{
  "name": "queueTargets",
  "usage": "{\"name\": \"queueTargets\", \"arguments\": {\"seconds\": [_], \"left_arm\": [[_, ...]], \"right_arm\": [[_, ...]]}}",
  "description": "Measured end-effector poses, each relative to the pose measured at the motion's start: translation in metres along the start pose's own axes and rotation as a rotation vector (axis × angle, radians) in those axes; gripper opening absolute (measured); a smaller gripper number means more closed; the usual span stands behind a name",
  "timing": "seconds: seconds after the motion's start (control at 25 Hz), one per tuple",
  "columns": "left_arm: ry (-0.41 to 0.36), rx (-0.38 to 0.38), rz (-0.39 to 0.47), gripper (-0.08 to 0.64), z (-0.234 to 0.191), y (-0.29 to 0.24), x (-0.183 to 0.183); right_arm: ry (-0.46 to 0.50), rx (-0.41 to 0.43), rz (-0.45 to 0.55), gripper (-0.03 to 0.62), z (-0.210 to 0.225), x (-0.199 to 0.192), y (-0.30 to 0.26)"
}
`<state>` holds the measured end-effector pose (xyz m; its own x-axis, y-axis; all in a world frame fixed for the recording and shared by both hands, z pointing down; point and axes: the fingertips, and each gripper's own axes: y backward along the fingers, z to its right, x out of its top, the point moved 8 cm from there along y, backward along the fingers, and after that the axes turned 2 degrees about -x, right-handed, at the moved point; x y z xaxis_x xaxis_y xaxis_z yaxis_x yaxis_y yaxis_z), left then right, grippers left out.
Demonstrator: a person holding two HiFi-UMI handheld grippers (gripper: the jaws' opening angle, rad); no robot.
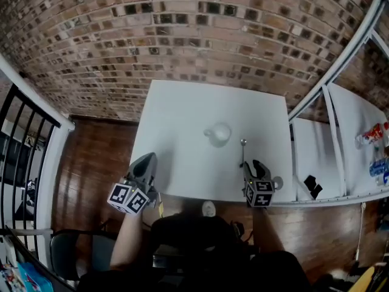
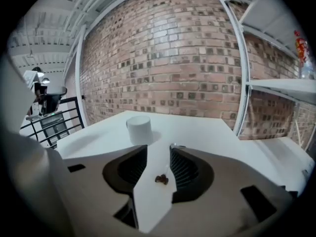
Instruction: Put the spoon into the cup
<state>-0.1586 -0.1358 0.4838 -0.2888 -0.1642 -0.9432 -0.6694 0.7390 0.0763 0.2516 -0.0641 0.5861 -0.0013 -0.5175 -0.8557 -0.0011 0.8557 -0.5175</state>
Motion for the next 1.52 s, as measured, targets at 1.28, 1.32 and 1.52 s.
{"name": "queueTargets", "arguments": {"seconds": [1.28, 1.32, 1.52], "left_arm": [[-0.014, 0.066, -0.050, -0.008, -0.003, 0.016, -0.007], [-0.014, 0.061, -0.050, -0.008, -0.002, 0.015, -0.007], [-0.011, 0.028, -0.042, -0.008, 0.000, 0.012, -0.007]], "right_arm": [[0.023, -0.014, -0.293, 0.132, 0.004, -0.061, -0.047], [0.023, -0.015, -0.281, 0.132, 0.005, -0.058, -0.044], [0.025, -0.030, -0.205, 0.132, 0.012, -0.035, -0.029]]}}
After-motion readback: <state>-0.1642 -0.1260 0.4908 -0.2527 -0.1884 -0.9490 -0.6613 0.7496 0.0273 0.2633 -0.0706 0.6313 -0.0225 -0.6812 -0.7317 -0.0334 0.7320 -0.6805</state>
